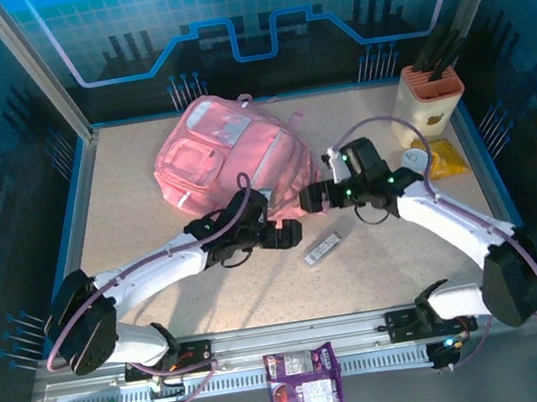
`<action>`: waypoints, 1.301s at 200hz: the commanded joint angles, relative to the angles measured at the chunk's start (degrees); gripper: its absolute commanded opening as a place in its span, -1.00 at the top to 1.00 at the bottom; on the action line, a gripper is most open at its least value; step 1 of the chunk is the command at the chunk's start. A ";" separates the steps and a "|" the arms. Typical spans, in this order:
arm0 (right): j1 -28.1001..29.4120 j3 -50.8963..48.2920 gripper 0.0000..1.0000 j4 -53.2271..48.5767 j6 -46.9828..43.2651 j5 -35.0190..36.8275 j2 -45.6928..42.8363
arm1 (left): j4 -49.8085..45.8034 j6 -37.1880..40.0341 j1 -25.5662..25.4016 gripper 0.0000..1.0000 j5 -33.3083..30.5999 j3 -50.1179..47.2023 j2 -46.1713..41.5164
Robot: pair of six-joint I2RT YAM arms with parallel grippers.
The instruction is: Pack the student bag
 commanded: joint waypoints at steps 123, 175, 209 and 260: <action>18.41 -17.76 -0.81 2.97 18.96 6.03 3.12 | 3.96 -11.32 -1.12 -0.99 -8.58 -10.28 -7.93; 15.21 -12.70 -0.91 2.90 16.00 10.99 9.72 | 1.41 -13.10 -1.07 -0.98 -13.72 -11.18 -9.41; 13.40 -8.38 -0.92 2.29 13.62 13.63 12.15 | 1.11 -13.73 -0.77 -0.99 -14.77 -12.70 -10.61; 12.99 -1.83 -0.90 -1.32 11.53 16.23 15.68 | 0.75 -13.95 0.19 -0.99 -15.17 -14.65 -12.88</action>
